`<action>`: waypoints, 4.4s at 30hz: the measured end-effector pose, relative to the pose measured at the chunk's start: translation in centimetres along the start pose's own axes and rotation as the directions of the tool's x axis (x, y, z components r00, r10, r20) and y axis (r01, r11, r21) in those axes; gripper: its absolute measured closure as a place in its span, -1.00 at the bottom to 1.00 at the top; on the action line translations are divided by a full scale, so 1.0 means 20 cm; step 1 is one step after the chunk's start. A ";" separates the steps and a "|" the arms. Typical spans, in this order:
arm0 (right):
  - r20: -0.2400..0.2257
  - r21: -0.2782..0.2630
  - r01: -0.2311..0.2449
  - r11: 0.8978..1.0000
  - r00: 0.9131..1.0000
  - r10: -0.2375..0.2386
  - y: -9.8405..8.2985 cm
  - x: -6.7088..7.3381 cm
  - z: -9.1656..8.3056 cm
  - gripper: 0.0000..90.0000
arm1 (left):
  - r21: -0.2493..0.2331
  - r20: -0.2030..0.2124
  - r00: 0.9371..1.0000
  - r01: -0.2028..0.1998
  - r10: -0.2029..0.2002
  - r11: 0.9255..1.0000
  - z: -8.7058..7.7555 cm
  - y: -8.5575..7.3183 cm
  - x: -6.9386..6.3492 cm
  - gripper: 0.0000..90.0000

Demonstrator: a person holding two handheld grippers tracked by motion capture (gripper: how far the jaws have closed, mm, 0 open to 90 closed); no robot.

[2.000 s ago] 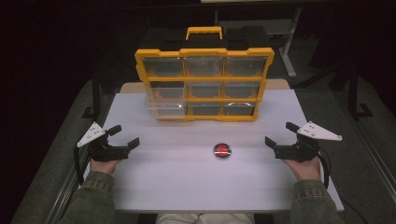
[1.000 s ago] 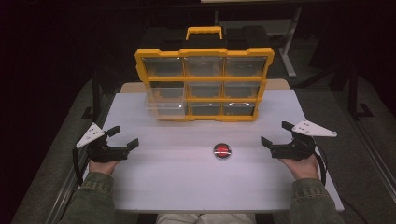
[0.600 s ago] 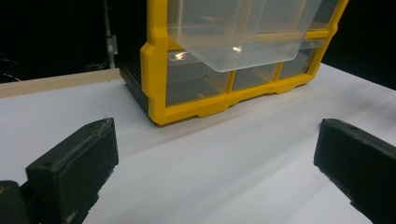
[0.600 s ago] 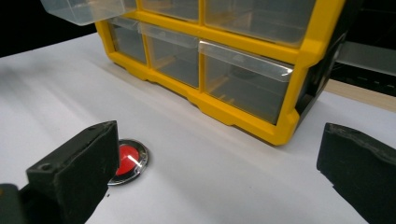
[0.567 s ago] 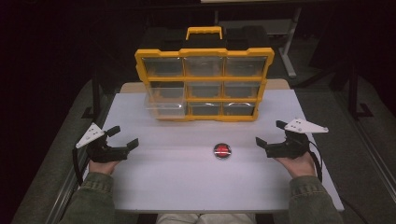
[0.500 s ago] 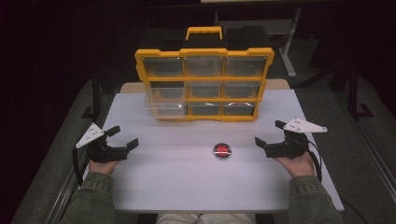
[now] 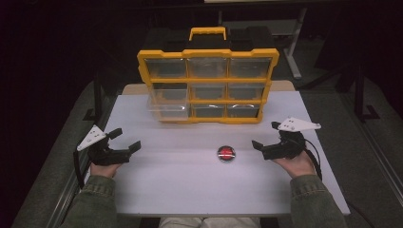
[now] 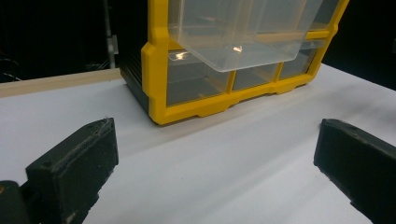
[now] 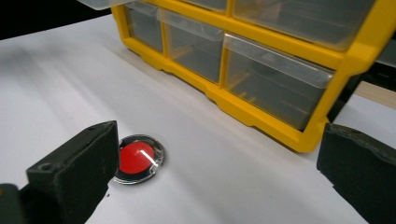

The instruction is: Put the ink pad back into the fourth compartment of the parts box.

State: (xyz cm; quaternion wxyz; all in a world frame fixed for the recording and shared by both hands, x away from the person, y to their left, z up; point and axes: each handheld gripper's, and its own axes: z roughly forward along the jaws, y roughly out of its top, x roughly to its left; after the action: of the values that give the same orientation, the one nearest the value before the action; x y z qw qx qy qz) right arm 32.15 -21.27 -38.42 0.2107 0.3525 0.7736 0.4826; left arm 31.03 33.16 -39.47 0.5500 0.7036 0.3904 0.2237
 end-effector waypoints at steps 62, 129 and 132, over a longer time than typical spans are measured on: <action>-0.194 0.195 0.097 0.976 0.979 -0.059 0.03 0.21 0.43 -1.00 | -0.003 0.005 1.000 0.005 -0.005 1.000 0.00 0.00 0.00 -1.00; -0.259 0.332 0.179 0.926 0.961 -0.094 -0.10 0.24 0.58 -0.37 | 0.014 0.017 1.000 -0.001 0.001 1.000 0.01 -0.01 0.00 -1.00; -0.262 0.333 0.177 0.926 0.961 -0.089 -0.10 0.24 0.57 -0.37 | 0.014 0.018 1.000 -0.002 0.002 1.000 0.01 -0.01 0.00 -1.00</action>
State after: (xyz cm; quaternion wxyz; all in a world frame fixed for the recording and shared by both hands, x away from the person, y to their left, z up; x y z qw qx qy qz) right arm 35.91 -11.29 -45.21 0.0804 0.2693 0.8898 0.3595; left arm 31.22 33.06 -39.76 0.5482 0.7098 0.3864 0.2152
